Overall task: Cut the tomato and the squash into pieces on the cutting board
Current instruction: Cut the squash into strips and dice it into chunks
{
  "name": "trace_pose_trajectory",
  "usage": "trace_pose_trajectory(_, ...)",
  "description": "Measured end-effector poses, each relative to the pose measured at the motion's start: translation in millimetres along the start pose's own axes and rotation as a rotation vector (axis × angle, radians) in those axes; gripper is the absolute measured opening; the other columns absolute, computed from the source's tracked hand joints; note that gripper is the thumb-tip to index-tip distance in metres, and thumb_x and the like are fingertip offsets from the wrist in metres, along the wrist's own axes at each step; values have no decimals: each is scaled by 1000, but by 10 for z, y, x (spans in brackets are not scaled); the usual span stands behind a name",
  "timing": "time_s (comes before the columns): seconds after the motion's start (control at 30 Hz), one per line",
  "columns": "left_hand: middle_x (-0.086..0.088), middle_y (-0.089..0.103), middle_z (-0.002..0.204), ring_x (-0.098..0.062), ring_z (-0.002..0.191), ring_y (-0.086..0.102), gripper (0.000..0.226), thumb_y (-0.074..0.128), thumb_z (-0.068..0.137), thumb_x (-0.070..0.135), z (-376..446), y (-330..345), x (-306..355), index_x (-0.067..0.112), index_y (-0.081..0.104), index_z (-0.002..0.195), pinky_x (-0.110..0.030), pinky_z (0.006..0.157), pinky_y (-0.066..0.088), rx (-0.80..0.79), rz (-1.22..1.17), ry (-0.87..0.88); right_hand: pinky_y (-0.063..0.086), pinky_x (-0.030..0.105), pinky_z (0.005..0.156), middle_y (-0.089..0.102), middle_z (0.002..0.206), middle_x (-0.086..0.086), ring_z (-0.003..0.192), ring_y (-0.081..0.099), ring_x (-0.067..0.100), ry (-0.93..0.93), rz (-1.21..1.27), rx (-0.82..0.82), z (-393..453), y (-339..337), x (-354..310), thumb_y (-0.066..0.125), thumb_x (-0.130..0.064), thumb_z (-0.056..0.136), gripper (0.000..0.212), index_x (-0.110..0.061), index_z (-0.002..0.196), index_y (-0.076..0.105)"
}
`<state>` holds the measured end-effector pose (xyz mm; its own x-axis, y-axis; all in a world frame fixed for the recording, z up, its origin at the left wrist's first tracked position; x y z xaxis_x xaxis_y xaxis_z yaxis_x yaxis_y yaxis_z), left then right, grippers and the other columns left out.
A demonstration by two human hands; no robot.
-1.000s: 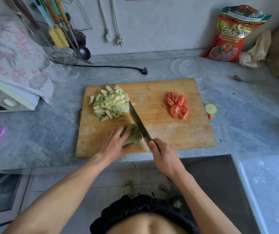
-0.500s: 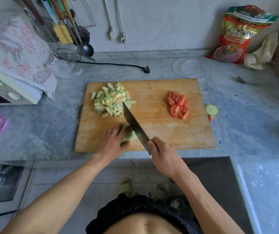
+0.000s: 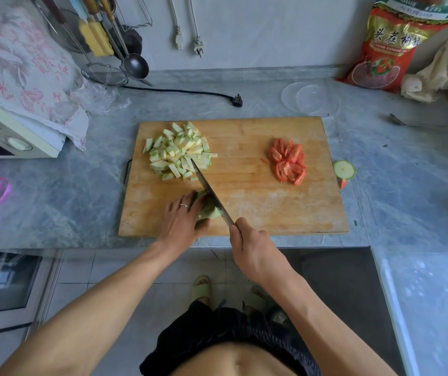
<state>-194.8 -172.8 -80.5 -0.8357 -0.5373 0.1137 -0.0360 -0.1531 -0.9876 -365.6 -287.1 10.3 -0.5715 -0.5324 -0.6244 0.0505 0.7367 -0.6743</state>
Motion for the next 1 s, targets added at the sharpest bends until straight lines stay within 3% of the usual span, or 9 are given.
trace_pose_trajectory(0.17, -18, 62, 126, -37, 107, 61, 57, 77, 77, 42, -8, 20, -10, 6, 64, 119, -45, 81, 49, 23, 6, 12, 19, 30, 45, 41, 58, 5, 43, 26, 21, -82, 121, 65, 101, 123, 74, 28, -31, 105, 31, -22, 76, 30)
trace_pose_trajectory(0.4, -19, 60, 130, -38, 114, 58, 57, 77, 77, 43, -22, 61, -41, 6, 63, 118, -47, 85, 49, -16, 31, 2, 20, 29, 42, 44, 58, 4, 39, 30, 20, -64, 90, 46, 150, 207, 123, 28, -35, 106, 28, -17, 86, 36)
trace_pose_trajectory(0.67, -15, 57, 135, -38, 118, 56, 56, 74, 81, 46, -26, 53, -23, 13, 58, 124, -49, 86, 50, -22, 0, -25, 27, 36, 47, 41, 55, 4, 45, 30, 19, -33, 218, 35, 130, 94, 177, 33, -33, 106, 32, -17, 78, 37)
trace_pose_trajectory(0.83, -12, 55, 137, -35, 120, 54, 57, 70, 83, 45, -39, 65, -49, 17, 54, 129, -48, 90, 48, -14, -38, -14, 39, 34, 52, 52, 67, 3, 55, 45, 16, 13, 267, 22, 169, 22, 289, 30, -38, 106, 37, -15, 84, 49)
trace_pose_trajectory(1.0, -11, 54, 139, -34, 123, 53, 55, 66, 86, 47, -38, 71, -45, 19, 53, 132, -49, 93, 47, -31, -51, -20, 43, 35, 45, 55, 67, 5, 52, 51, 19, 19, 292, 27, 155, -78, 307, 32, -37, 106, 35, -18, 82, 50)
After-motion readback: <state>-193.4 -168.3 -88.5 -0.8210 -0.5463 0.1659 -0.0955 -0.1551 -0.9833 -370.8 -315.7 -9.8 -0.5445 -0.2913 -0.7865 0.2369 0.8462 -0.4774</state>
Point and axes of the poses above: each hand's wrist, its own z-axis towards the middle knuckle, its own y-axis out of the palm, x = y × z, the point moved 1 cm from there along z, towards the middle knuckle
